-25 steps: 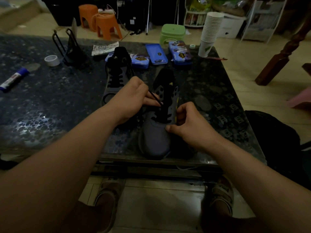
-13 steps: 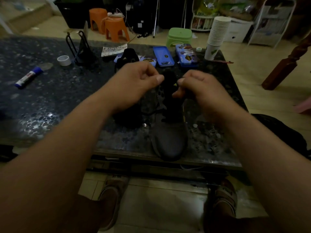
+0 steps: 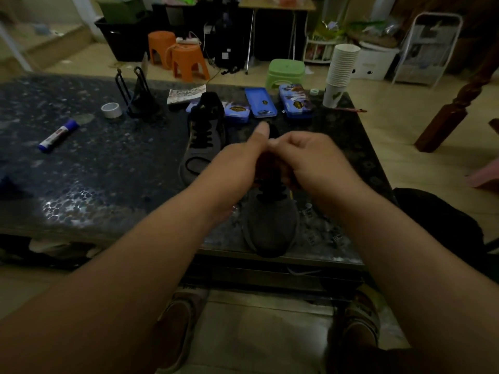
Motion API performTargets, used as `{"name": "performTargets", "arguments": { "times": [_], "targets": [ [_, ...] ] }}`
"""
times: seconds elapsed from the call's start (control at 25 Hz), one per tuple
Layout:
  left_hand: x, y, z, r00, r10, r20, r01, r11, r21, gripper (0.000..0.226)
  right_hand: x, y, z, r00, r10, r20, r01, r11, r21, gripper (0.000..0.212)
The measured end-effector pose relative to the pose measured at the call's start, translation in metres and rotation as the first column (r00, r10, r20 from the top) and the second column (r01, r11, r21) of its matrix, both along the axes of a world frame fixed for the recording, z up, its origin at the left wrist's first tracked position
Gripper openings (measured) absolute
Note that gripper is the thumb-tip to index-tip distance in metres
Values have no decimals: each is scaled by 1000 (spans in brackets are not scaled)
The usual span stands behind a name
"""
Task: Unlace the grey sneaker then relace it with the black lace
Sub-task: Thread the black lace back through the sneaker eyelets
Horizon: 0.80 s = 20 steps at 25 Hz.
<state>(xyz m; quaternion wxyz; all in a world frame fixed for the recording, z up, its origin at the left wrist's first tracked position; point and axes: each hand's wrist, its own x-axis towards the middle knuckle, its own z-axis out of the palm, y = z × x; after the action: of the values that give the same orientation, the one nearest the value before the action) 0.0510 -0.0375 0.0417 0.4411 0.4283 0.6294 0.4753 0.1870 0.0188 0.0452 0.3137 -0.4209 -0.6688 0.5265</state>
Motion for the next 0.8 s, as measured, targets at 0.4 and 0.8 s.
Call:
{"name": "performTargets", "arguments": {
  "times": [0.4,0.8],
  "targets": [
    [-59,17,12,973,176,148,-205,955,212,29,-1,-10,-39,958,207,197,-172,968,-183,33],
    [-48,12,-5,846,-312,-432,371,927,58,29,-24,19,-11,953,7,-302,-80,970,-231,6]
  ]
}}
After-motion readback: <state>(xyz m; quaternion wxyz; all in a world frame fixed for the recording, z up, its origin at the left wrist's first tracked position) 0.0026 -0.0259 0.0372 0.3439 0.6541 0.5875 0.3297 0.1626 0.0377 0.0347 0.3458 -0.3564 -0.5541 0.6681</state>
